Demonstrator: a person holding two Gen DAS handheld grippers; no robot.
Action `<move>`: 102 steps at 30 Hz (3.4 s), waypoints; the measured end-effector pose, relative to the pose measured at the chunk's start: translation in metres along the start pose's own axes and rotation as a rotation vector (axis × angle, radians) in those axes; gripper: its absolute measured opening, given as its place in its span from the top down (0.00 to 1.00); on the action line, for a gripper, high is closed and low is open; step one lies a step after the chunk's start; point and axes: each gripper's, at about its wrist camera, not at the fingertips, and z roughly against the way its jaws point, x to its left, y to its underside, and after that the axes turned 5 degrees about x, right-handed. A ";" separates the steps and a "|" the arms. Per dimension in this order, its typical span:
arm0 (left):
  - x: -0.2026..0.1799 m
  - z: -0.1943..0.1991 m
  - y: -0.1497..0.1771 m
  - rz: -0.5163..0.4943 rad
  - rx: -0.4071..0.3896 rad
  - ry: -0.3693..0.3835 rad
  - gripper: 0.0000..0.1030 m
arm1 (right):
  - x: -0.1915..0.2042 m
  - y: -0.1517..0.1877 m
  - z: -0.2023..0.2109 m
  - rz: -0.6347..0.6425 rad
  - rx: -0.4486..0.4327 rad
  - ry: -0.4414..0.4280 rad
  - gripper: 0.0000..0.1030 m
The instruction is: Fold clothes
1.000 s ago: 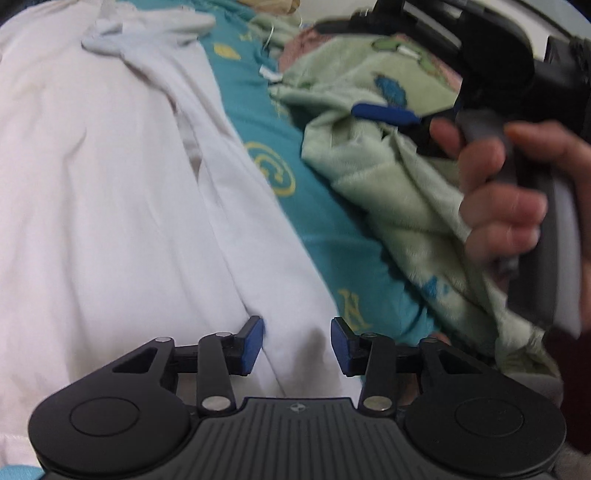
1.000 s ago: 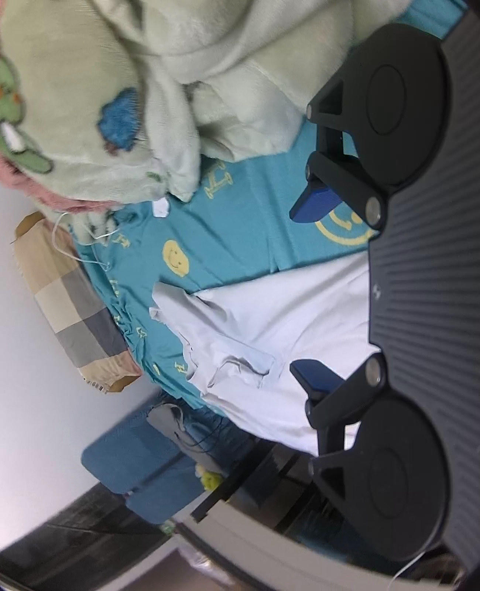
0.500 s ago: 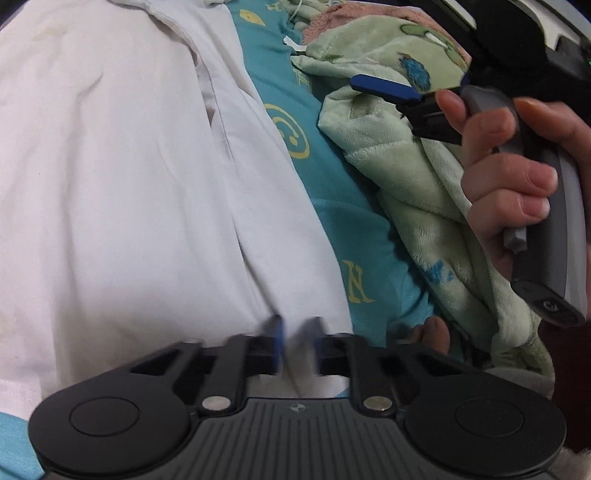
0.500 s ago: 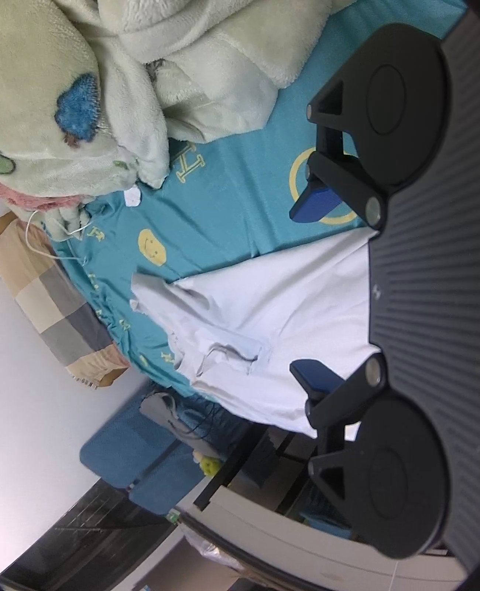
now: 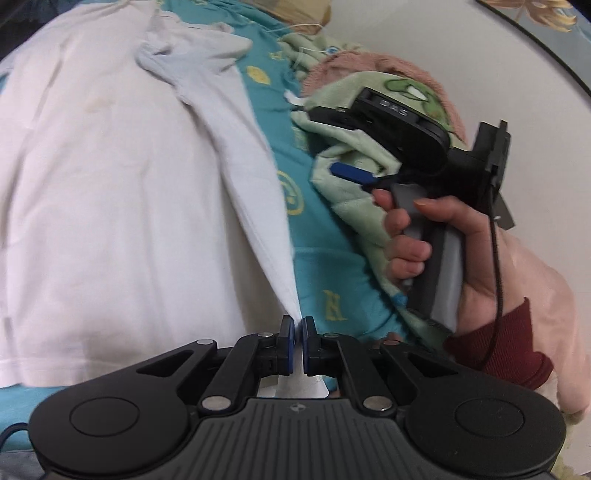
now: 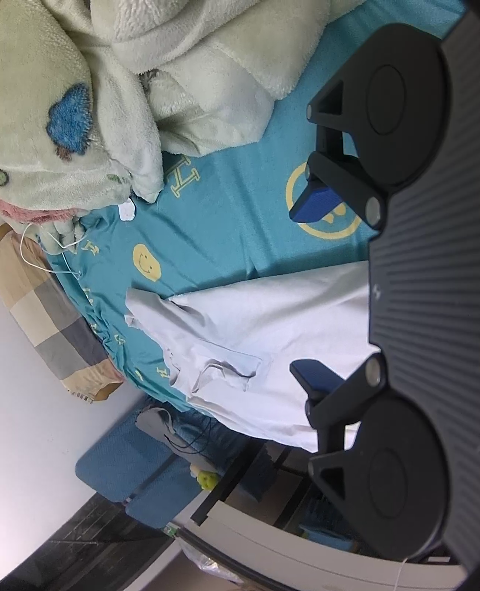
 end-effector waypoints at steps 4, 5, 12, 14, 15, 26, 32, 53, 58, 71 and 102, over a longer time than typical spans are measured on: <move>0.020 -0.011 0.005 0.026 0.059 -0.108 0.96 | 0.004 0.001 0.000 0.022 -0.001 0.006 0.20; 0.024 -0.018 0.007 0.026 0.074 -0.135 0.96 | 0.004 0.001 0.000 0.026 -0.001 0.010 0.20; 0.046 -0.027 0.015 0.040 0.107 -0.173 0.95 | 0.010 0.004 0.002 0.062 -0.005 0.022 0.20; 0.048 -0.015 0.013 0.024 0.092 -0.159 0.90 | 0.014 0.005 0.004 0.089 -0.016 0.027 0.20; 0.047 -0.010 0.012 0.016 0.081 -0.164 0.83 | 0.016 0.005 0.003 0.102 -0.019 0.031 0.20; 0.028 0.043 -0.062 -0.135 -0.255 -0.431 0.44 | 0.047 0.017 0.003 0.278 -0.072 0.008 0.20; 0.022 0.035 -0.080 -0.178 -0.392 -0.456 0.29 | 0.065 0.033 0.004 0.368 -0.106 -0.030 0.20; 0.150 0.084 -0.080 -0.096 -0.377 -0.254 0.00 | 0.289 -0.002 -0.228 0.988 0.172 -0.188 0.28; 0.169 0.071 -0.079 -0.088 -0.334 -0.210 0.00 | 0.355 0.030 -0.303 1.157 0.264 -0.253 0.28; 0.192 0.048 -0.088 0.002 -0.286 -0.192 0.00 | 0.392 0.113 -0.390 1.587 0.287 -0.017 0.92; 0.165 0.014 -0.110 0.033 -0.386 -0.340 0.00 | 0.219 -0.036 -0.248 0.713 -0.139 -0.119 0.42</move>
